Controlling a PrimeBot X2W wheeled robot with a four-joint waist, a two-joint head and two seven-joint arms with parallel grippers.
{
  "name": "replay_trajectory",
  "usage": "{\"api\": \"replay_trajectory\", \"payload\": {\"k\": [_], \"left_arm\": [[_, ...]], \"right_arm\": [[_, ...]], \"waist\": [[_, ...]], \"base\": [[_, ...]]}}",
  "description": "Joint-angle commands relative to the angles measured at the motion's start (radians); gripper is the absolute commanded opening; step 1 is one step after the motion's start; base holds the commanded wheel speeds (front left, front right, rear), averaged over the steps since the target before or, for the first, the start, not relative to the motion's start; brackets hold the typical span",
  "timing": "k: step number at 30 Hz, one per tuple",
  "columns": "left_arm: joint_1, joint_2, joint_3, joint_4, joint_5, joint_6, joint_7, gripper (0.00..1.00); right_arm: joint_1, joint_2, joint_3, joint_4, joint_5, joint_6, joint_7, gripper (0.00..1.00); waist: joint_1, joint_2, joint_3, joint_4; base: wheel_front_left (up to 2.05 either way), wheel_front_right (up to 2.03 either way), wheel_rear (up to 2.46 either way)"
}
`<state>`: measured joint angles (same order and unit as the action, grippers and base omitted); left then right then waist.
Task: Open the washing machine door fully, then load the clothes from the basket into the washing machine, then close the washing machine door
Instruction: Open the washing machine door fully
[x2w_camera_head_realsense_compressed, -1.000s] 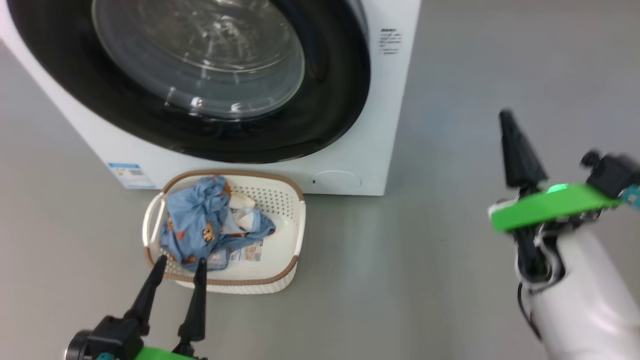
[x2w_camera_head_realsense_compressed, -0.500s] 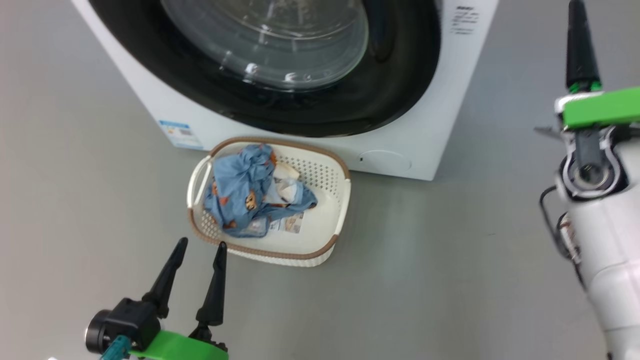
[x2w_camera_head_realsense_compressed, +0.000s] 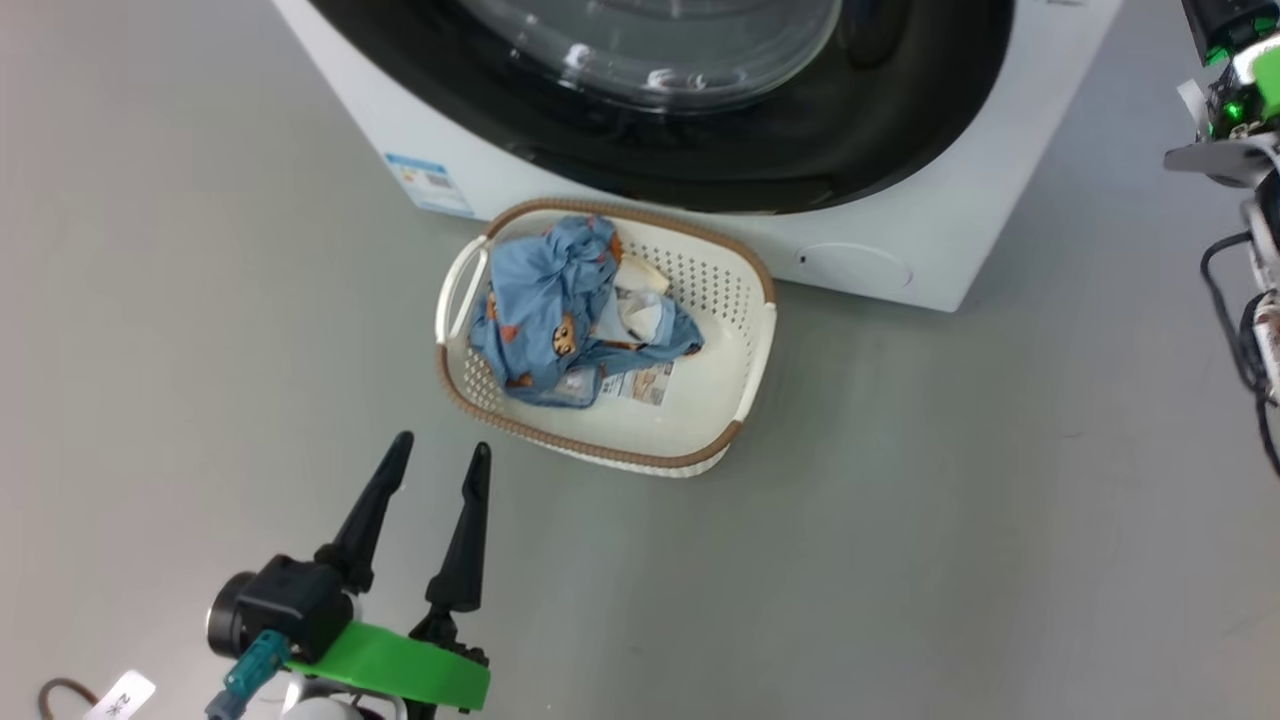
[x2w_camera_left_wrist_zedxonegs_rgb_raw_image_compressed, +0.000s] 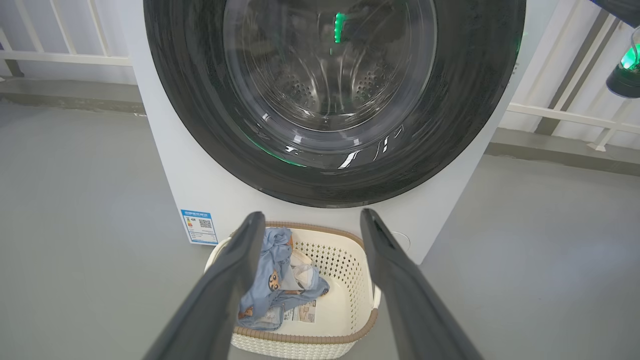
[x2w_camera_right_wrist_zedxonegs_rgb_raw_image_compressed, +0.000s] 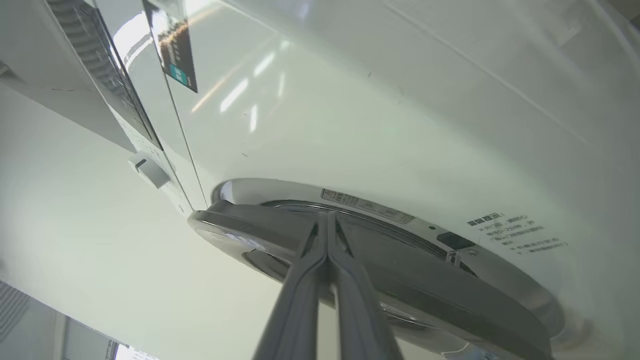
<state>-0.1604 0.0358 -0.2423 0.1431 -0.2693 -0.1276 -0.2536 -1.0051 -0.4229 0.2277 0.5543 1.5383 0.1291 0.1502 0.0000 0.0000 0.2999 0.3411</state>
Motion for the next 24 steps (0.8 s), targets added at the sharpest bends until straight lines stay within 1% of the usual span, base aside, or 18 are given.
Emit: {"api": "replay_trajectory", "payload": {"k": [1,6,13,18,24], "left_arm": [[-0.031,0.016,0.026,-0.019,-0.006,-0.003,-0.008,1.00],[-0.043,0.015,0.015,-0.019,-0.013,-0.003,-0.008,1.00],[-0.064,0.015,-0.002,-0.019,-0.026,-0.003,-0.008,1.00],[-0.081,0.015,-0.012,-0.023,-0.040,-0.003,-0.008,1.00],[-0.094,0.015,-0.023,-0.027,-0.051,-0.003,-0.008,1.00]], "right_arm": [[-0.027,-0.004,0.018,-0.015,0.017,0.002,0.029,0.00],[-0.090,-0.020,0.028,0.054,0.064,0.002,0.160,0.00],[-0.176,-0.023,0.044,0.163,0.081,0.002,0.279,0.00],[-0.230,-0.016,0.050,0.208,0.077,0.002,0.313,0.00],[-0.284,-0.002,0.063,0.250,0.061,0.002,0.328,0.00]], "waist": [[0.0000,0.0000,0.027,0.027],[0.0000,0.0000,0.051,0.044],[0.0000,0.0000,0.091,0.061],[0.0000,0.0000,0.120,0.069],[0.0000,0.0000,0.141,0.079]], "base": [[0.00,0.00,0.00],[0.00,0.00,0.00],[0.00,0.00,0.00],[0.00,0.00,0.00],[0.00,0.00,0.00]]}}
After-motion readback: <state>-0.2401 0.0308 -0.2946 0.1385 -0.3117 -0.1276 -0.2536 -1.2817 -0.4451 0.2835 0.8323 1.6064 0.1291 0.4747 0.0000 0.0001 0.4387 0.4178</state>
